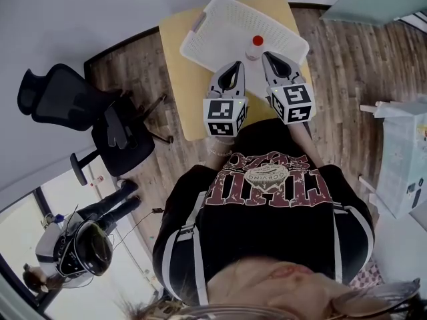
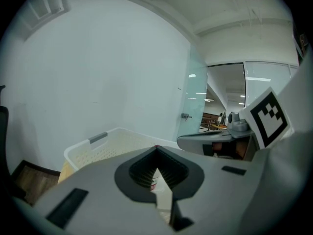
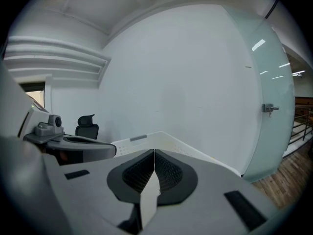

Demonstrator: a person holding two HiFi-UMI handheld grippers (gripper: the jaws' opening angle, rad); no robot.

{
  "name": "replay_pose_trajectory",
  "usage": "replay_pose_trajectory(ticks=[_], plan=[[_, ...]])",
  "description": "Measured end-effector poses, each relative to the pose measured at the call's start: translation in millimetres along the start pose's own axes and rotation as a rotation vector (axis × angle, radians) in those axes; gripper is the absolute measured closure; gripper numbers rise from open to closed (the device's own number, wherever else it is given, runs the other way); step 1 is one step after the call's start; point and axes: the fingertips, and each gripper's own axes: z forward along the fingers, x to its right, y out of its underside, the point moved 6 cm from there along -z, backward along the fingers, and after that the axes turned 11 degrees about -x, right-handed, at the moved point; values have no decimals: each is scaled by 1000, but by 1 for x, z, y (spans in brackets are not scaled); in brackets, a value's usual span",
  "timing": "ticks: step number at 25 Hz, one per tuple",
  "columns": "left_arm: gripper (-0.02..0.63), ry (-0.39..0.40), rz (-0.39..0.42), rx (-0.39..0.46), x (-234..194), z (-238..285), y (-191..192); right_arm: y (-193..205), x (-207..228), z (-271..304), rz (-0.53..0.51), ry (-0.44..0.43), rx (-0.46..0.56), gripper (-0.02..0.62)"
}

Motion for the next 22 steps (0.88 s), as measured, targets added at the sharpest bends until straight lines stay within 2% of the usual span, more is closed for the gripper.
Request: replay_pose_trajectory(ticks=[16, 22], plan=[[558, -32, -7, -46, -1, 11, 17, 13, 14, 32, -54, 9, -89, 577], [558, -38, -29, -50, 2, 9, 22, 16, 15, 37, -71, -20, -115, 576]])
